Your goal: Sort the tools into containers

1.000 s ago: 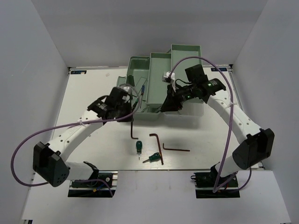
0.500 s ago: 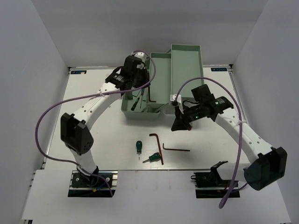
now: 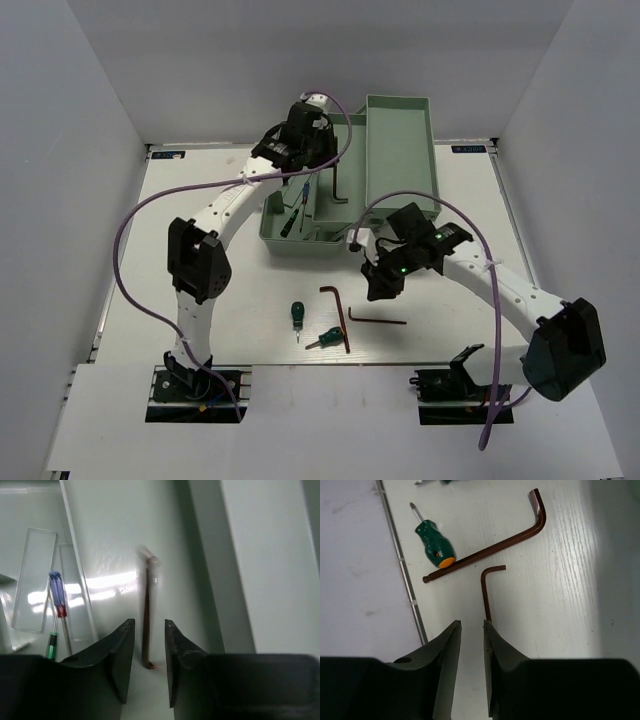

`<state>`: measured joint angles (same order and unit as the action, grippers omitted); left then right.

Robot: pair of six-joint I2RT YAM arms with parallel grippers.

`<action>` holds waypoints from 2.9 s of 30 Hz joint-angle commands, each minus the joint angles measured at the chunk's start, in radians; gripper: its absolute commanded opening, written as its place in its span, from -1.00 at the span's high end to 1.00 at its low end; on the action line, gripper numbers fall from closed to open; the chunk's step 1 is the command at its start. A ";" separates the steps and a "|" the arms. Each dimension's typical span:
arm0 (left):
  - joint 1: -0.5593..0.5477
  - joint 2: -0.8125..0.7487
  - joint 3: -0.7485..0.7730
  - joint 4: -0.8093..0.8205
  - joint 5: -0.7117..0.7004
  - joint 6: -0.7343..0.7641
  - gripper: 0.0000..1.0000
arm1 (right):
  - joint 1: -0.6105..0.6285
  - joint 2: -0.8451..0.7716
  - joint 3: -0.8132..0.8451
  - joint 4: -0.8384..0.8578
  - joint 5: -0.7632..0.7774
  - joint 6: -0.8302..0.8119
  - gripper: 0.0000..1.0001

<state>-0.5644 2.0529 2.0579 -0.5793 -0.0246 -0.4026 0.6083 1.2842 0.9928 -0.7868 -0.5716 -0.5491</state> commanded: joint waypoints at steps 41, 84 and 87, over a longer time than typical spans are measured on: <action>0.001 -1.157 -1.041 -0.244 -0.206 -0.182 -0.84 | 0.412 0.529 0.164 0.337 0.618 0.608 0.18; -0.008 -1.081 -1.253 0.059 0.188 -0.090 -0.84 | 0.053 0.694 1.058 0.396 0.759 0.580 1.00; -0.017 -0.971 -1.194 0.099 0.310 -0.015 -0.84 | 0.016 0.750 1.115 0.377 0.745 0.572 1.00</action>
<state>-0.5701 1.0119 0.7952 -0.5800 0.1242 -0.5129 0.6407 2.0071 2.0342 -0.4164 0.1467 0.0017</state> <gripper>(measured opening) 0.918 0.093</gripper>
